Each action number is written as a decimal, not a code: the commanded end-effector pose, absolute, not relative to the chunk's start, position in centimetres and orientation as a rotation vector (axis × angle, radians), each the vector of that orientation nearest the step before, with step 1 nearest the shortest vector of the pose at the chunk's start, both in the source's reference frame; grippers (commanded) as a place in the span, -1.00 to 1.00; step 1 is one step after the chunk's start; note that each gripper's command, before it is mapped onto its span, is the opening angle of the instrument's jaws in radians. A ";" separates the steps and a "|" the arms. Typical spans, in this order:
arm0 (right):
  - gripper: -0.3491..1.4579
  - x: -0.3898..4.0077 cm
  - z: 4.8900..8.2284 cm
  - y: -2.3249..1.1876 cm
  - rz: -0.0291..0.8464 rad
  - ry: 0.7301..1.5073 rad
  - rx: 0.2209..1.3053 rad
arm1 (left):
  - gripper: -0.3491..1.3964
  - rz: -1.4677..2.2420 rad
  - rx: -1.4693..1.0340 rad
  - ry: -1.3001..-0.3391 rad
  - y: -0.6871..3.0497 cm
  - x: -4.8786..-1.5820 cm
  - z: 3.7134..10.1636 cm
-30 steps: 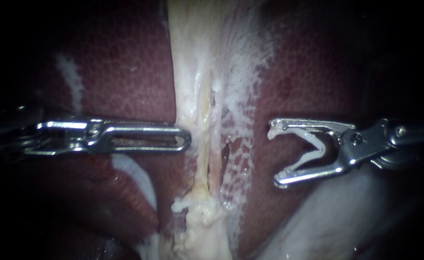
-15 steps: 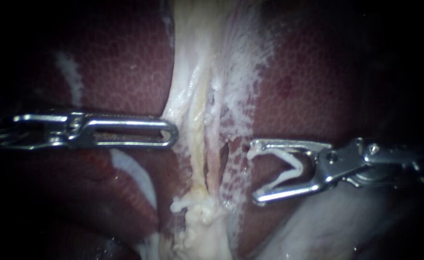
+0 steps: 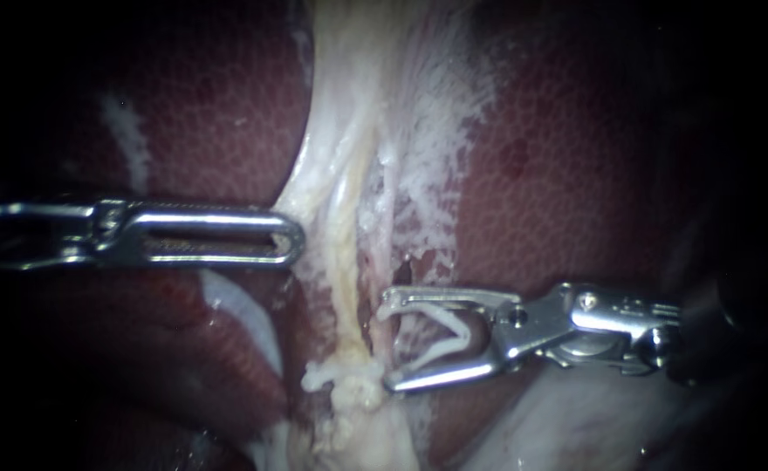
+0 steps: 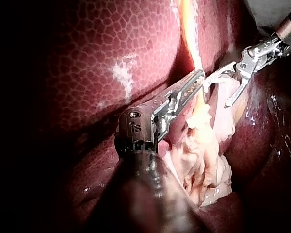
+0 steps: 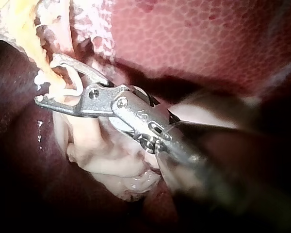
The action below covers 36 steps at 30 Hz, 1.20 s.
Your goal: Clipping second clip left tube
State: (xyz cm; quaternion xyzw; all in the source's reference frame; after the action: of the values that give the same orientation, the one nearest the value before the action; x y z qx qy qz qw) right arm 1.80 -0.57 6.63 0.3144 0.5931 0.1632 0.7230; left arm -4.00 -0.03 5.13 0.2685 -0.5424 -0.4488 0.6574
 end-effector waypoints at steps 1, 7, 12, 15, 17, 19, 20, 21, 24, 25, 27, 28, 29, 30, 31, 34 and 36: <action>0.05 1.81 6.67 -0.57 0.356 1.303 0.694 | -1.00 -1.016 0.608 -1.229 -0.04 -4.00 5.12; 0.05 1.89 6.79 -0.62 0.356 1.298 0.703 | -1.00 -1.016 0.608 -1.229 -0.04 -4.01 5.11; 0.05 2.02 6.83 -0.67 0.351 1.295 0.723 | -1.00 -1.016 0.608 -1.229 -0.04 -4.01 5.11; 0.05 2.09 6.82 -0.70 0.345 1.295 0.741 | -1.00 -1.016 0.608 -1.229 -0.04 -4.01 5.11; 0.04 2.13 6.80 -0.70 0.345 1.295 0.749 | -1.00 -1.016 0.608 -1.229 -0.04 -4.00 5.11; 0.04 2.18 6.78 -0.71 0.350 1.293 0.753 | -1.00 -1.016 0.608 -1.229 -0.04 -4.00 5.12; 0.04 2.20 6.78 -0.72 0.348 1.294 0.755 | -1.00 -1.016 0.608 -1.229 -0.04 -4.00 5.12; 0.04 2.21 6.76 -0.73 0.346 1.294 0.759 | -1.00 -1.016 0.608 -1.229 -0.04 -4.00 5.12; 0.04 2.23 6.73 -0.73 0.342 1.295 0.765 | -1.00 -1.016 0.608 -1.229 -0.04 -4.00 5.12; 0.04 2.23 6.72 -0.72 0.339 1.296 0.768 | -1.00 -1.016 0.608 -1.229 -0.04 -4.00 5.12; 0.04 2.26 6.72 -0.71 0.338 1.297 0.771 | -1.00 -1.015 0.608 -1.229 -0.04 -4.01 5.13; 0.04 2.28 6.72 -0.70 0.338 1.297 0.770 | -1.00 -1.015 0.608 -1.229 -0.04 -4.01 5.13; 0.04 2.30 6.72 -0.70 0.339 1.297 0.770 | -1.00 -1.015 0.608 -1.229 -0.04 -4.01 5.13; 0.04 2.33 6.73 -0.70 0.338 1.297 0.771 | -1.00 -1.015 0.608 -1.229 -0.04 -4.01 5.13; 0.04 2.36 6.73 -0.70 0.336 1.297 0.773 | -1.00 -1.015 0.608 -1.229 -0.04 -4.01 5.13; 0.04 2.45 6.75 -0.70 0.330 1.299 0.778 | -1.00 -1.015 0.608 -1.229 -0.04 -4.01 5.13; 0.04 2.51 6.75 -0.70 0.323 1.300 0.791 | -1.00 -1.015 0.608 -1.229 -0.04 -4.01 5.13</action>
State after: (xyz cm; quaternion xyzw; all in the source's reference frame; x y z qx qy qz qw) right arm 2.53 -0.69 6.75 0.3608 0.5860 0.1437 0.7112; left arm -4.01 -0.04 5.13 0.2683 -0.5429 -0.4482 0.6576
